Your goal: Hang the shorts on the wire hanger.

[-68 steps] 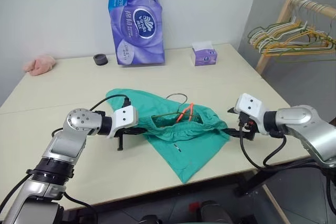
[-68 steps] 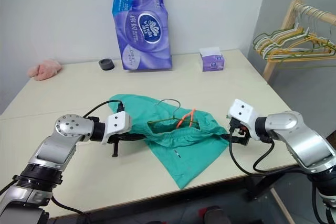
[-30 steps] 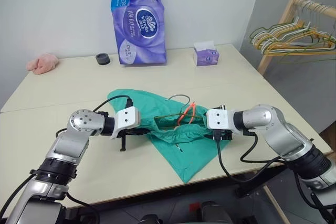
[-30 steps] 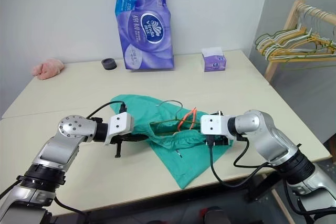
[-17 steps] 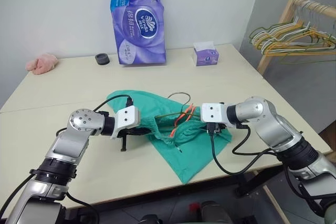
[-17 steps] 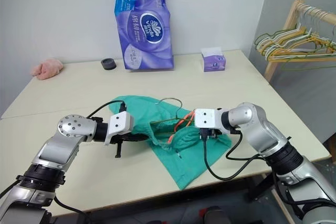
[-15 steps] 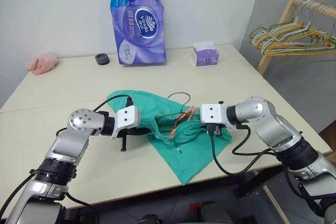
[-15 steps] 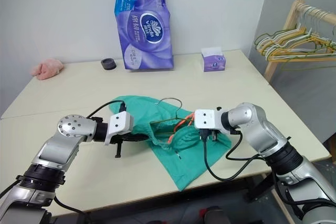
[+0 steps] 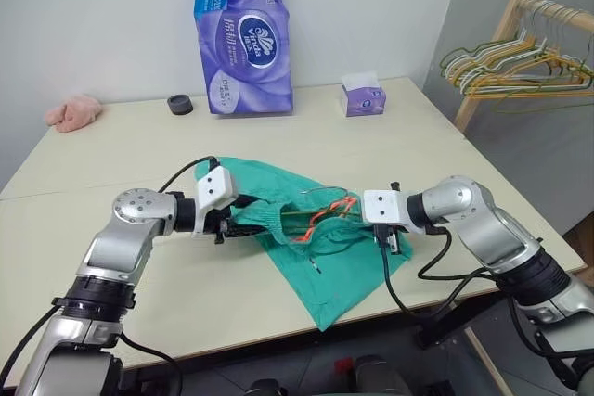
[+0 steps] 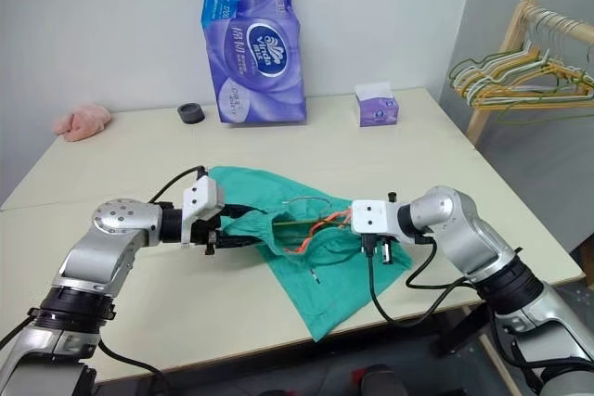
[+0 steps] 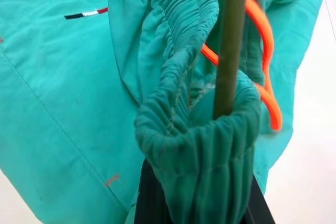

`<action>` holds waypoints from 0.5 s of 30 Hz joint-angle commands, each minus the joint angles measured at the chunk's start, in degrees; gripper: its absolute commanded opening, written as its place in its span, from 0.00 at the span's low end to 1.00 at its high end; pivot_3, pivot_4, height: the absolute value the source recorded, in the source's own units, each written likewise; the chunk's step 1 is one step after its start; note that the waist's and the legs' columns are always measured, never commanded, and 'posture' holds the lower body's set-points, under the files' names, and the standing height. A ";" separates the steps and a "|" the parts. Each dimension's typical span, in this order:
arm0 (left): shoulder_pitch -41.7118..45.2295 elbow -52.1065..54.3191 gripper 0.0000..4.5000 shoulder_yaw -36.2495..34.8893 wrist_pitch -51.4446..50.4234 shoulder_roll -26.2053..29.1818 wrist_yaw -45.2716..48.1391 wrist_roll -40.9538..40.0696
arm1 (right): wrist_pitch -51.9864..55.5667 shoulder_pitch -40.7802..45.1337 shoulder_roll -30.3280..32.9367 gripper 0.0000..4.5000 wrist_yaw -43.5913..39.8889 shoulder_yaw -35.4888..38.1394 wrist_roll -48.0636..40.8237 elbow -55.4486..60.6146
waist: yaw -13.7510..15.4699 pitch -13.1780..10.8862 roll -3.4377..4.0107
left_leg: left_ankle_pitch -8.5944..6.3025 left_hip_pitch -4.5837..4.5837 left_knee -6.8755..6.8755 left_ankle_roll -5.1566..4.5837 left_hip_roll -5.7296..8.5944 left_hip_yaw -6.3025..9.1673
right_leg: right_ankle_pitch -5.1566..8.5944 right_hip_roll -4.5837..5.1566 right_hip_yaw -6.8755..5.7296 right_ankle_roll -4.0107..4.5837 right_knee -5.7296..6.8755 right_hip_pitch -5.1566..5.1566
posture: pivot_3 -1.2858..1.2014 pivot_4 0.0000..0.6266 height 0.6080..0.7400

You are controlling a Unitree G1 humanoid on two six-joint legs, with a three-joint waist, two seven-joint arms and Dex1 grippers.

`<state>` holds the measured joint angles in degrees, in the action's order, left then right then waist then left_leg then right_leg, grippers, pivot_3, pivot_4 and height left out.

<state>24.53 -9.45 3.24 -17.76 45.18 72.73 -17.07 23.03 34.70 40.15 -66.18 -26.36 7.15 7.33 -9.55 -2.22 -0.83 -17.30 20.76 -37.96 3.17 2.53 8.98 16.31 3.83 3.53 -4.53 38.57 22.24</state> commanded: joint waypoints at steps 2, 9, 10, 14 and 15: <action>1.40 -1.15 0.69 -2.38 -3.24 3.66 3.88 -2.42 | 0.31 0.00 0.99 0.00 -0.47 2.35 -0.99 1.87 | -0.04 0.00 0.00 | 0.00 0.00 0.00 0.00 0.00 0.00 | 0.00 -0.01 -0.01 0.00 0.01 0.01 | 0.46 0.00 1.00; 2.15 -4.99 0.69 0.23 4.52 1.77 1.84 3.23 | 1.18 -0.17 1.23 0.00 -0.53 2.42 -1.60 2.75 | 0.20 0.00 0.00 | 0.03 0.00 -0.02 0.06 0.00 0.02 | 0.00 0.01 -0.02 0.00 -0.01 -0.02 | 0.46 0.00 1.00; 2.32 -5.66 0.69 0.40 5.76 0.99 0.76 4.02 | 1.37 -0.20 1.25 0.00 -0.55 2.43 -1.68 2.92 | 0.20 0.00 0.00 | 0.03 0.00 -0.02 0.06 0.00 0.02 | 0.00 0.01 -0.02 0.00 -0.01 -0.01 | 0.46 0.00 1.00; 2.74 -9.94 0.57 2.14 13.47 -0.62 -1.91 8.70 | 3.06 -0.55 1.52 0.00 -0.89 2.57 -2.74 4.14 | 0.12 0.00 0.00 | 0.04 0.01 -0.01 0.06 0.00 0.02 | 0.00 0.03 -0.02 0.00 -0.01 0.00 | 0.46 0.00 1.00; 2.89 -10.84 0.50 2.33 14.69 -0.86 -2.26 9.29 | 3.49 -0.64 1.66 0.00 -1.03 2.60 -3.01 4.48 | 0.06 0.00 0.00 | 0.03 0.00 -0.01 0.06 0.00 0.02 | 0.00 0.03 -0.02 0.00 -0.01 0.00 | 0.46 0.00 1.00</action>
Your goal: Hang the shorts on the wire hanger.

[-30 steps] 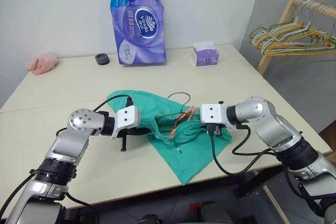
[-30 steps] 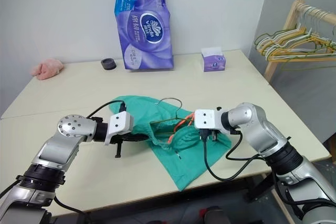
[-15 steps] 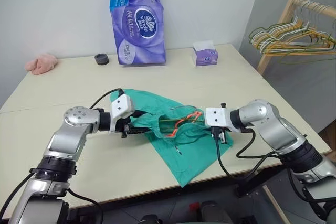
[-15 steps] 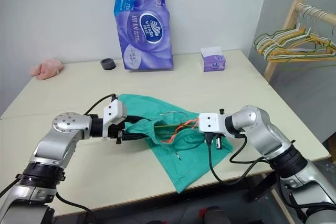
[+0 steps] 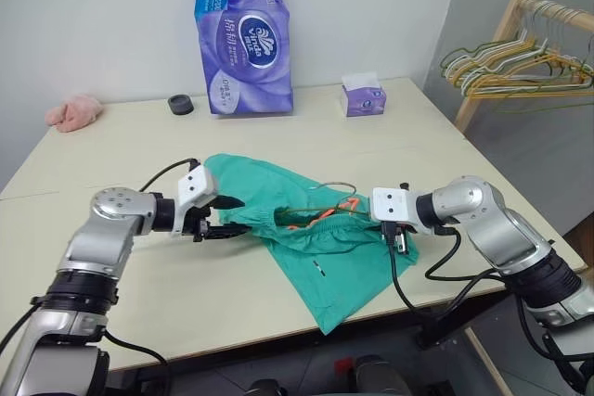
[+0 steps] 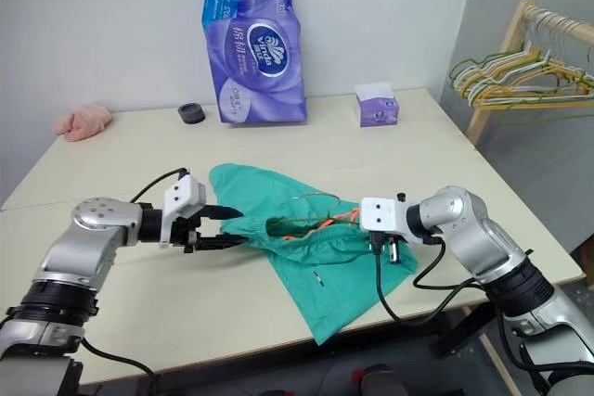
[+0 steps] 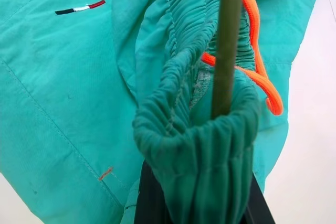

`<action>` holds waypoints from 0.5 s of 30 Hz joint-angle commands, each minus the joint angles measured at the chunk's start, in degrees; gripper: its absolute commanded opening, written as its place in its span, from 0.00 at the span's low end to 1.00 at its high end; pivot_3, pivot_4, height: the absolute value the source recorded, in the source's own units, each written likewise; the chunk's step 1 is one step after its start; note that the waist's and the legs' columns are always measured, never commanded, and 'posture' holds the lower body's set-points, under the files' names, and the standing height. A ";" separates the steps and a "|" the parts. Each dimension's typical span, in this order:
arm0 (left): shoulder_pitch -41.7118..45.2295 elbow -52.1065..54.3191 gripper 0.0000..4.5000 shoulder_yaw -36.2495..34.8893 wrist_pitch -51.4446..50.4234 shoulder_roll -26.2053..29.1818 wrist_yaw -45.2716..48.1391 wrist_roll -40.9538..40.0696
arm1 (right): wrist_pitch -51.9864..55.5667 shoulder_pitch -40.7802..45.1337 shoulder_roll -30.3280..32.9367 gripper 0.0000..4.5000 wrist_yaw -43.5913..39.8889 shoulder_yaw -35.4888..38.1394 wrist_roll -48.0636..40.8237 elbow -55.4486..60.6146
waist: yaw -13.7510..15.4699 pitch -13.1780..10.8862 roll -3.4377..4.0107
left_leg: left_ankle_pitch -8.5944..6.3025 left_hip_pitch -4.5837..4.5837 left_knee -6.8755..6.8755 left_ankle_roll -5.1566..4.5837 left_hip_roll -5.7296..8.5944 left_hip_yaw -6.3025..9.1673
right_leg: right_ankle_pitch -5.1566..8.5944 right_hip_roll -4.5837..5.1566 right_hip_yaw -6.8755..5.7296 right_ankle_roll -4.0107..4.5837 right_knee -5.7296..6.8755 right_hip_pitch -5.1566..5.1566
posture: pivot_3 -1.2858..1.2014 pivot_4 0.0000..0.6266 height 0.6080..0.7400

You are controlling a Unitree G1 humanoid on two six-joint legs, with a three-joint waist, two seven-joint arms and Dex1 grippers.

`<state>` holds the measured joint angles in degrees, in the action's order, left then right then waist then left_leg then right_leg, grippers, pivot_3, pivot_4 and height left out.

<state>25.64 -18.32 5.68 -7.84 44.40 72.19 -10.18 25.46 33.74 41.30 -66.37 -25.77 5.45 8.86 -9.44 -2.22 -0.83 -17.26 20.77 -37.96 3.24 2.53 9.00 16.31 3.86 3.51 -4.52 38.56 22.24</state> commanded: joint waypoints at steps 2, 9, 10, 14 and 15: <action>2.70 -4.70 0.37 -0.05 8.52 -0.54 -3.62 4.15 | 1.92 0.05 0.94 0.00 -1.21 2.22 -1.76 3.72 | 0.00 0.00 0.00 | 0.00 0.00 0.01 0.00 0.00 0.00 | 0.00 0.00 0.00 0.00 0.00 0.01 | 0.46 0.00 1.00; 5.25 -9.80 0.01 -0.84 13.88 -1.52 -6.36 5.14 | 4.06 -0.83 2.19 0.00 -1.48 2.70 -2.91 5.56 | 0.00 0.00 0.00 | -0.01 0.01 -0.01 -0.02 0.05 0.00 | 0.00 0.08 -0.02 0.00 0.00 0.00 | 0.45 0.00 1.00; 5.41 -10.07 0.01 -0.81 14.18 -1.56 -6.43 5.16 | 4.23 -1.00 2.48 0.00 -1.48 2.75 -3.03 5.72 | -0.01 0.00 0.00 | -0.01 0.01 -0.01 -0.02 0.04 0.00 | 0.00 0.09 -0.02 0.00 0.00 0.00 | 0.45 0.00 1.00; 5.42 -10.33 0.01 -0.71 14.68 -1.52 -6.24 5.09 | 5.60 -1.57 3.38 0.00 -1.34 3.38 -3.83 6.12 | -0.01 0.00 0.00 | -0.01 0.01 0.00 -0.03 0.04 0.01 | 0.00 0.08 -0.05 0.00 0.01 0.01 | 0.45 0.00 1.00; 5.21 -10.20 0.01 -0.63 14.78 -1.34 -6.07 5.15 | 6.21 -1.81 3.71 0.00 -1.45 3.77 -4.30 6.18 | -0.01 0.00 0.00 | -0.01 0.01 0.00 -0.03 0.04 0.01 | 0.00 0.08 -0.05 0.00 0.02 0.01 | 0.45 0.00 1.00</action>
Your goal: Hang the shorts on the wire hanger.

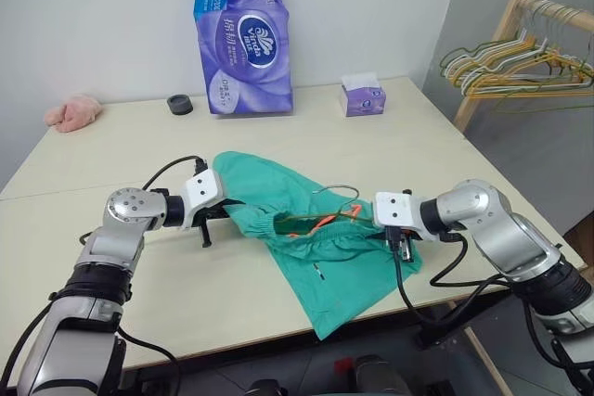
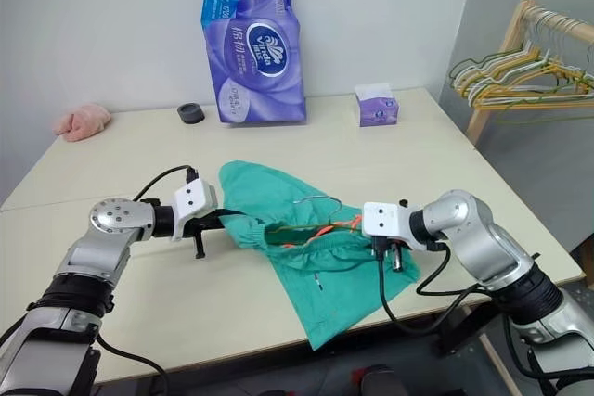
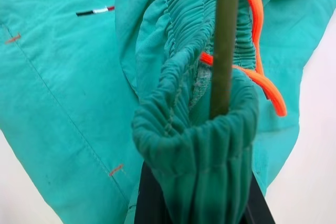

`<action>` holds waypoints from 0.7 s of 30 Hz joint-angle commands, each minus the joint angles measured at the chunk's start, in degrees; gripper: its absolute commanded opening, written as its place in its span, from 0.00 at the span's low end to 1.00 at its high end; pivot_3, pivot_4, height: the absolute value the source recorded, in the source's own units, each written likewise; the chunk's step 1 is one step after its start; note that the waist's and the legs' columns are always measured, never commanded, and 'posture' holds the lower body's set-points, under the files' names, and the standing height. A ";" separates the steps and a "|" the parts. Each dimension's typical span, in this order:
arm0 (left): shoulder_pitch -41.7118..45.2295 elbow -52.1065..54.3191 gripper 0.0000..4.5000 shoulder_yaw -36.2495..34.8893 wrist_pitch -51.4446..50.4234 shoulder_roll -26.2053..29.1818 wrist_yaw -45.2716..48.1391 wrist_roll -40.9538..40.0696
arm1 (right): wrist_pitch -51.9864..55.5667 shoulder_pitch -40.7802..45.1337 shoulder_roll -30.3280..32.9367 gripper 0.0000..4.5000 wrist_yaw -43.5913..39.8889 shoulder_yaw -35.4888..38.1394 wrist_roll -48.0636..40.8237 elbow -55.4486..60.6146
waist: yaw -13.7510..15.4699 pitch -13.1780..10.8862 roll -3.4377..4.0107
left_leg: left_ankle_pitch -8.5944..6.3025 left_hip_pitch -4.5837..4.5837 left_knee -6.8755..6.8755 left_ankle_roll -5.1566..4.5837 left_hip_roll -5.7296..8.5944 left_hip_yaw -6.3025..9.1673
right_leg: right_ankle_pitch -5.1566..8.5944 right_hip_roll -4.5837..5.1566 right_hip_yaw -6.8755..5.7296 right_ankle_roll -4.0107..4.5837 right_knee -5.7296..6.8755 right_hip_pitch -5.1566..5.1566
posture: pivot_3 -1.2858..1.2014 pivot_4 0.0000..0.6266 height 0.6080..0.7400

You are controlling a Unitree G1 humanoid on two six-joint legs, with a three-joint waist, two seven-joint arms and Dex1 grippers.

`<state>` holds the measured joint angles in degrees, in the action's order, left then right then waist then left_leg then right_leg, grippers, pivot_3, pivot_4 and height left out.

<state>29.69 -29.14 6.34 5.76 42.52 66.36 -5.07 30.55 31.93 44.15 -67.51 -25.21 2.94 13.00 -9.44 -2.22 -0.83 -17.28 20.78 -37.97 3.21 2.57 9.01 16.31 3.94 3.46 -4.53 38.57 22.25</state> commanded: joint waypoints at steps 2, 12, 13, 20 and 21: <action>0.81 0.70 0.01 -1.18 1.43 0.88 -0.07 0.25 | 2.17 -0.47 1.49 0.00 -0.57 3.94 -2.60 2.01 | 0.02 0.00 0.00 | 0.00 0.00 0.00 0.00 0.00 0.00 | 0.00 0.00 0.00 0.00 0.00 0.00 | 0.45 0.00 1.00; 0.40 0.82 0.01 -1.55 1.30 0.58 -0.90 0.67 | 4.13 -2.59 4.74 0.00 -0.80 6.27 -5.62 3.92 | -0.01 0.00 0.00 | -0.02 0.00 0.00 -0.03 0.00 -0.01 | 0.00 0.01 -0.01 0.00 -0.01 -0.01 | 0.45 0.00 1.00; 0.43 1.42 0.01 -1.63 0.44 0.11 -0.75 0.07 | 4.69 -2.47 4.38 0.00 -0.59 6.14 -5.90 4.33 | 0.00 0.00 0.00 | -0.02 0.00 0.00 -0.04 -0.01 0.00 | 0.00 0.01 -0.02 0.00 -0.01 -0.01 | 0.45 0.00 1.00; -1.56 3.09 0.01 0.12 1.70 0.40 -0.14 1.89 | 7.18 -1.73 3.12 0.00 0.17 6.15 -7.41 4.77 | 0.00 0.00 0.00 | -0.04 0.00 0.00 -0.06 -0.01 0.00 | 0.00 0.02 -0.03 0.00 -0.01 -0.01 | 0.45 0.00 1.00; -1.85 3.25 0.01 0.03 1.63 0.33 -0.35 1.95 | 7.58 -1.63 3.05 0.00 0.31 6.29 -7.73 4.82 | -0.01 0.00 0.00 | -0.04 0.00 0.00 -0.06 -0.01 0.00 | 0.00 0.02 -0.02 0.00 -0.01 -0.01 | 0.45 0.00 1.00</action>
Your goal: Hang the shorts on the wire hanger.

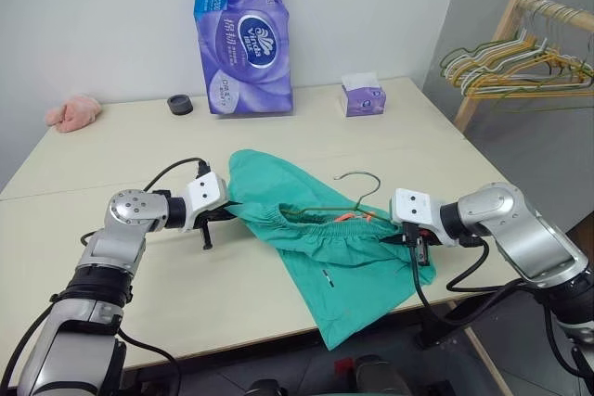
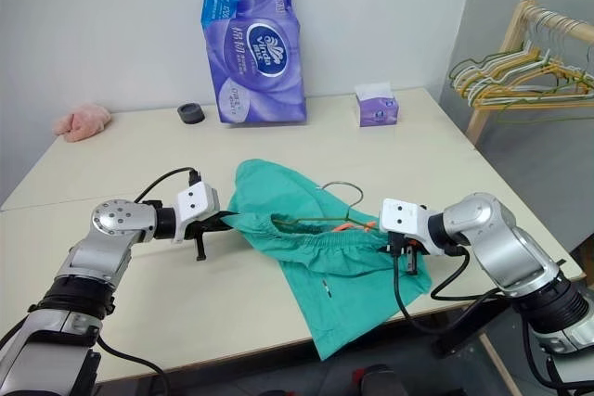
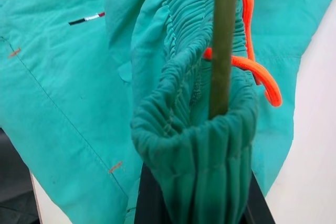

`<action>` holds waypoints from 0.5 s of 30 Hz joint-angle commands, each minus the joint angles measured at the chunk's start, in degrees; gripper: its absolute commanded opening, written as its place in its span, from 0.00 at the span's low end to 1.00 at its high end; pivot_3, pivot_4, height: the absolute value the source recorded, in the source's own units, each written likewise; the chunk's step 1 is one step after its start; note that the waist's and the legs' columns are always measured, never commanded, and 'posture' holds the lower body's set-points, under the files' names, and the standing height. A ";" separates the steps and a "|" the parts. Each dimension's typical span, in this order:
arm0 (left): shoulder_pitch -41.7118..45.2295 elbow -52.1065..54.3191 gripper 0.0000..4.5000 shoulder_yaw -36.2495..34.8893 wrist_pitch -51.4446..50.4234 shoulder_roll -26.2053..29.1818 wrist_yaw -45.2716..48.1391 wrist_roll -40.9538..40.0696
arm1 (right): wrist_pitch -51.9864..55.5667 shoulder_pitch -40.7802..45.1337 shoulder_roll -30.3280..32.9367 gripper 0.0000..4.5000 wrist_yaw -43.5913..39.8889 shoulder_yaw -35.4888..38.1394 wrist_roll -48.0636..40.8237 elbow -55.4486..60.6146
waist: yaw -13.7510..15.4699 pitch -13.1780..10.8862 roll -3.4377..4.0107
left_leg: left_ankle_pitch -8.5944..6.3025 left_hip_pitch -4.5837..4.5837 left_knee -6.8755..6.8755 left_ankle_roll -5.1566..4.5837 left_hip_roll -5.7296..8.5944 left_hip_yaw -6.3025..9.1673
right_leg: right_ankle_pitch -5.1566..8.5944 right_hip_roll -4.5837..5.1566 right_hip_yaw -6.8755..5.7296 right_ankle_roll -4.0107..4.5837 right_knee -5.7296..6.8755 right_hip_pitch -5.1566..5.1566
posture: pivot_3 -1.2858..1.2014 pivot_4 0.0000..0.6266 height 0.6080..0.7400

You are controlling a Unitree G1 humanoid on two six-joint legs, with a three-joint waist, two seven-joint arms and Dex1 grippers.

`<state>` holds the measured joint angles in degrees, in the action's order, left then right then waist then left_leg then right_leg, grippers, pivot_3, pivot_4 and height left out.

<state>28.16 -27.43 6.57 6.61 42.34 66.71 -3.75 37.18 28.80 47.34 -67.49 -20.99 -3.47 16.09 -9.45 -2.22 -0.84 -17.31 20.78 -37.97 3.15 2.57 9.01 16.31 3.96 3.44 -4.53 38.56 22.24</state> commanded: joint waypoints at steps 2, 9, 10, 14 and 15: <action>-0.96 2.44 0.04 -1.33 -0.12 -0.27 -1.42 -0.59 | 1.59 1.52 -0.21 0.00 0.53 2.33 -1.75 1.85 | 0.03 0.00 0.00 | 0.00 0.00 0.00 0.00 0.00 0.01 | 0.00 0.00 0.00 0.00 0.00 0.00 | 0.45 0.00 1.00; -2.45 6.01 0.44 -4.47 -3.17 0.91 -3.11 -3.13 | 5.23 0.22 -0.67 0.00 2.32 4.21 -4.44 2.96 | -0.02 0.00 0.00 | -0.01 0.00 0.00 -0.01 0.00 0.01 | 0.00 0.01 0.00 0.00 0.00 0.00 | 0.45 0.00 1.00; -2.72 7.17 0.52 -5.78 -5.03 1.57 -2.96 -4.49 | 6.20 -0.30 -0.84 0.00 2.85 4.96 -5.18 3.33 | -0.05 0.00 0.00 | -0.01 0.01 0.00 -0.02 0.00 0.01 | 0.00 0.01 0.00 0.00 0.00 0.01 | 0.45 0.00 1.00; -3.56 12.18 0.57 -10.44 -13.38 3.79 -1.28 -10.64 | 11.83 -3.09 -1.72 0.00 5.85 9.03 -8.46 4.92 | -0.09 0.00 0.00 | -0.04 0.01 0.01 -0.07 -0.02 0.04 | 0.00 0.01 -0.01 0.00 0.01 0.01 | 0.44 0.00 1.00; -3.65 13.47 0.57 -11.03 -15.21 4.24 -0.73 -11.78 | 13.52 -3.97 -1.88 0.00 7.07 10.28 -9.08 5.40 | -0.08 0.00 -0.01 | -0.04 0.02 0.00 -0.07 -0.01 0.06 | 0.00 0.01 -0.02 0.00 0.01 0.00 | 0.44 0.00 1.00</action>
<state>24.21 -17.38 -2.15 -5.88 45.54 65.09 -12.58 48.44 24.85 45.69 -62.16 -14.01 -10.70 19.38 -9.53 -2.21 -0.84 -17.35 20.80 -37.97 3.07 2.56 9.07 16.31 3.97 3.41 -4.53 38.57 22.23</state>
